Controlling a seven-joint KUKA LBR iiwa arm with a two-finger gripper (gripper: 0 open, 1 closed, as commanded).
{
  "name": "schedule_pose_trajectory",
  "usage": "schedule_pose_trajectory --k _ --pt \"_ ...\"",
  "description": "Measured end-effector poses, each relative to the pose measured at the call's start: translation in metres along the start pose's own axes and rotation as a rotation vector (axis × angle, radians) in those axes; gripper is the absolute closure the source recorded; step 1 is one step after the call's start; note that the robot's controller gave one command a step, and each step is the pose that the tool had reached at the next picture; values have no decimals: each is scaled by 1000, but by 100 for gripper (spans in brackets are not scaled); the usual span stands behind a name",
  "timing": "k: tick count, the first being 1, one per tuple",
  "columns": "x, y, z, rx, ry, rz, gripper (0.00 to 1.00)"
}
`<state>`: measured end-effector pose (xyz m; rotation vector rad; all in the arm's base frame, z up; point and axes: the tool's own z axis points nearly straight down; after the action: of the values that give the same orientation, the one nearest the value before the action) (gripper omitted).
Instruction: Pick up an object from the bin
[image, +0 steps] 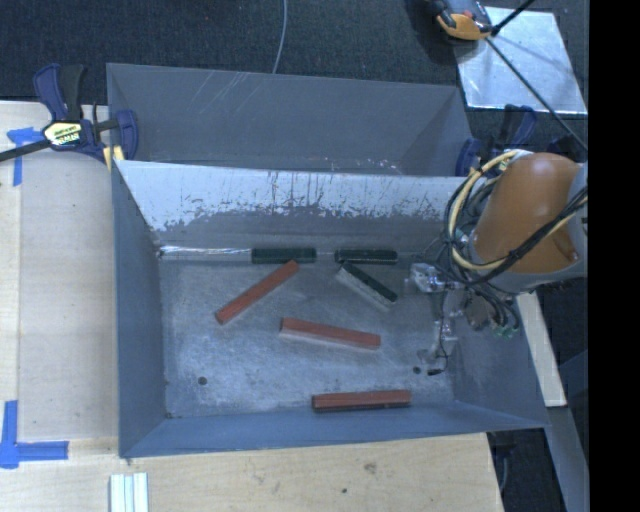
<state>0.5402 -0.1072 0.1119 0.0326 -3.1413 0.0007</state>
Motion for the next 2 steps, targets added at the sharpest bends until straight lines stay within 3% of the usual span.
schedule_pose_trajectory --k 1,2 --pt "-42 21 3 0 -3 -118 0" --pt "-29 44 2 0 -7 -96 0"
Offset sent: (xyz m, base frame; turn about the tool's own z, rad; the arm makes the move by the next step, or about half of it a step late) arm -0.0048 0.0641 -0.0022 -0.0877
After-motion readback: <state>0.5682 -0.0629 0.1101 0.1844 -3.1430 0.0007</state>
